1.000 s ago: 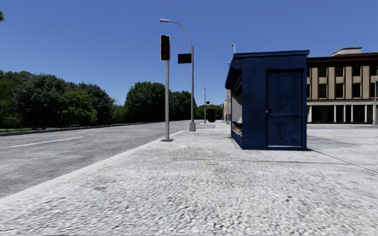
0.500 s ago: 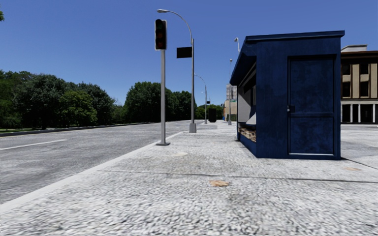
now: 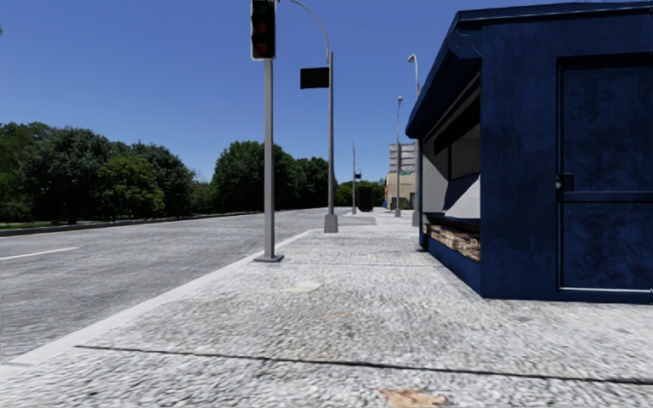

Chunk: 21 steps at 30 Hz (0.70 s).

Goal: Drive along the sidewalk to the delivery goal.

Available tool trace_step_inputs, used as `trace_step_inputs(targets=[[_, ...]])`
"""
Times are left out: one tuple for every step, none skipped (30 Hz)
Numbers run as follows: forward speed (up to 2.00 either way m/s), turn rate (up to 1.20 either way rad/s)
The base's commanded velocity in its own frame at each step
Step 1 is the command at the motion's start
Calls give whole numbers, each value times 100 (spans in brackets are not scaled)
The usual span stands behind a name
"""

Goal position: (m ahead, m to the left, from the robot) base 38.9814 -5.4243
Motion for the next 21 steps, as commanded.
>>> trace_step_inputs(targets=[[200,-20],[200,-20],[200,-21],[200,-21],[200,-25],[200,-28],[200,-28],[200,-28],[200,-28],[200,-28],[200,-28],[200,-28],[200,-29],[200,-29],[200,-29],[200,-29],[200,-29],[200,-29],[200,-29],[200,-29],[200,-29]])
